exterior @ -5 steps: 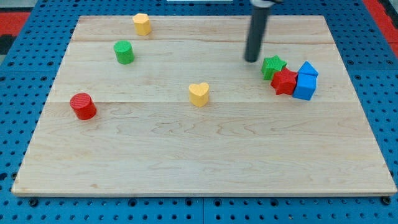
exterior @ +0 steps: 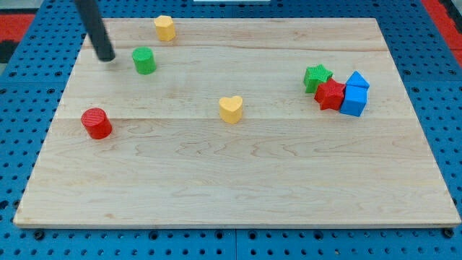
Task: Keep the green circle to the left of the red star
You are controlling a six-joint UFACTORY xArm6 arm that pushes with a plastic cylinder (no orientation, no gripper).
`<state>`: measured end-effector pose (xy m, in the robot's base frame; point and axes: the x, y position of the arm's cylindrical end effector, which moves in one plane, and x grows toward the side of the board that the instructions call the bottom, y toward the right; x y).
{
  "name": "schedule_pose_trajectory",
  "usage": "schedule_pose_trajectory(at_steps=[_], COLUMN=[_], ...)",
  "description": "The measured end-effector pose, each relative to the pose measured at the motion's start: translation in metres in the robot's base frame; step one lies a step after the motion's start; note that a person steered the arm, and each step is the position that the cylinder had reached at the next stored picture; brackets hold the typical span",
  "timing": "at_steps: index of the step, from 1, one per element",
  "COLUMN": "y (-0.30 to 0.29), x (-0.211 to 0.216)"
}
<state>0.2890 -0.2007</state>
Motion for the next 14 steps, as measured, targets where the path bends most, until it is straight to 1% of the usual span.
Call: schedule_pose_trajectory(at_steps=[1,2,3,4,5,6,7,9,10,11,12,13,14], y=[0.115,0.13,0.029,0.017,0.123,0.134,0.184,0.199,0.249,0.273,0.26,0.203,0.26], x=[-0.003,0.014,-0.018,0.041,0.034,0.021,-0.003,-0.051,-0.003,0.038,0.038,0.045,0.062])
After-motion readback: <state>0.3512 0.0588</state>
